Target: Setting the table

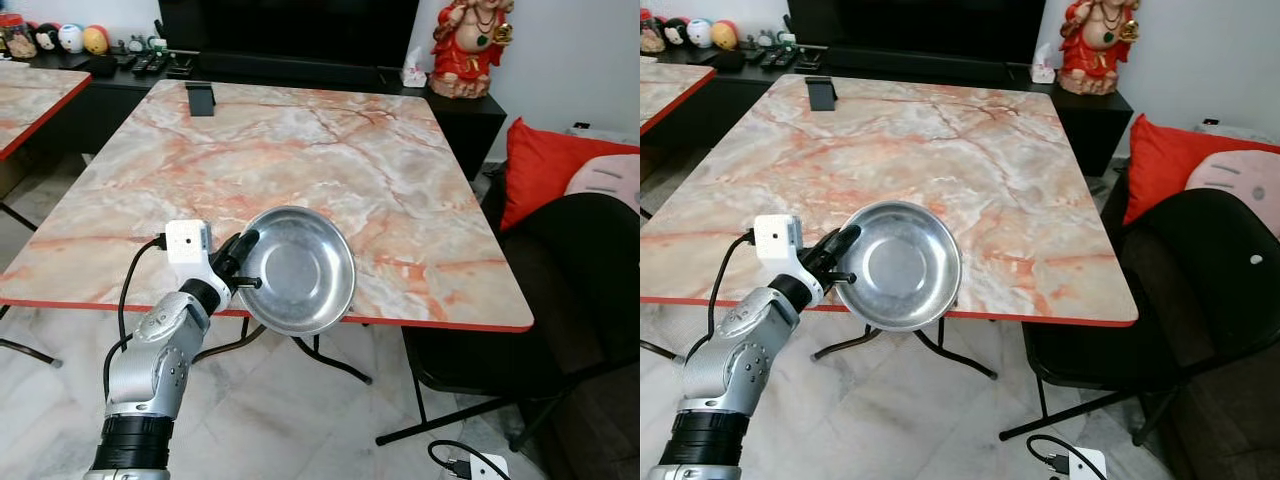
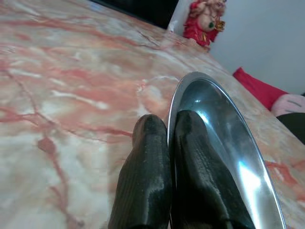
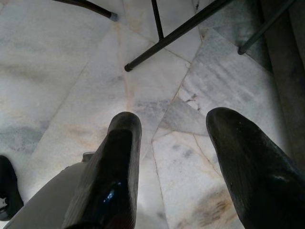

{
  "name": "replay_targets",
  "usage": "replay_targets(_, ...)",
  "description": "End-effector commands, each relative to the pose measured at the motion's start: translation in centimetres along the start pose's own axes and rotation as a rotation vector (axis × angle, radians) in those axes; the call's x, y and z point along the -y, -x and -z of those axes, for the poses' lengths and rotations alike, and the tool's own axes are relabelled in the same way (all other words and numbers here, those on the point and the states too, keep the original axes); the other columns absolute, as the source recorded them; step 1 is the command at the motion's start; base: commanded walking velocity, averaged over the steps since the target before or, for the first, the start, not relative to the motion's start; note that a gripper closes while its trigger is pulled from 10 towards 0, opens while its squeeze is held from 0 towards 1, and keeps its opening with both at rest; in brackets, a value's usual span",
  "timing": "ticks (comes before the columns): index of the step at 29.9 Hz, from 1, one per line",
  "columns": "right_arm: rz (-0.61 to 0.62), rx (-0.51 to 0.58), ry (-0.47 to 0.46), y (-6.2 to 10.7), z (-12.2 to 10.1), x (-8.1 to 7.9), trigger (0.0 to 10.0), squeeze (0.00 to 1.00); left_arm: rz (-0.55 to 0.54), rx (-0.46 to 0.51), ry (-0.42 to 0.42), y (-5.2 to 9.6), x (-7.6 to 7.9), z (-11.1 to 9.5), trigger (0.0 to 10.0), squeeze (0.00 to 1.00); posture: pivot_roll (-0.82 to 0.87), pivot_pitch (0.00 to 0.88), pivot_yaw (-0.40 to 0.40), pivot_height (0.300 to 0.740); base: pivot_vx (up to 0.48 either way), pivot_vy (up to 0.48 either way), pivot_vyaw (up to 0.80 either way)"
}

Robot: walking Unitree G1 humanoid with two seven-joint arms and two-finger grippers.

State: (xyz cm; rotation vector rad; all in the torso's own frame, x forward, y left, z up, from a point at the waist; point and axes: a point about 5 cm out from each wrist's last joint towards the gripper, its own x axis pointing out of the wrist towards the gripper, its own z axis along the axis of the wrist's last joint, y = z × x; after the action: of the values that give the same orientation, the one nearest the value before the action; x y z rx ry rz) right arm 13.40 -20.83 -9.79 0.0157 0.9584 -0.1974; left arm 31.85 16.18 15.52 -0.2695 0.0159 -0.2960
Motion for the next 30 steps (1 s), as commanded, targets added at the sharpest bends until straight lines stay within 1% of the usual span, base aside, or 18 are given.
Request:
replay_targets(1,0.001,-0.004,-0.004,0.04,0.14,0.14,10.0,0.00,0.030,0.040,-0.019,-0.43,0.78,-0.85,10.0,0.00,0.10,0.000,-0.084,0.731,0.000,0.000,0.00)
replay_targets(10,0.001,-0.006,-0.002,0.04,0.15,0.15,10.0,0.00,0.031,0.041,-0.015,-0.56,0.89,-0.77,10.0,0.00,0.09,0.000,-0.083,0.731,0.000,0.000,0.00)
replay_targets(30,-0.004,-0.010,0.004,0.02,0.14,0.11,10.0,0.00,0.037,0.044,-0.020,-0.74,1.09,-0.76,10.0,0.00,0.10,0.000,-0.082,0.731,0.260,0.000,0.00)
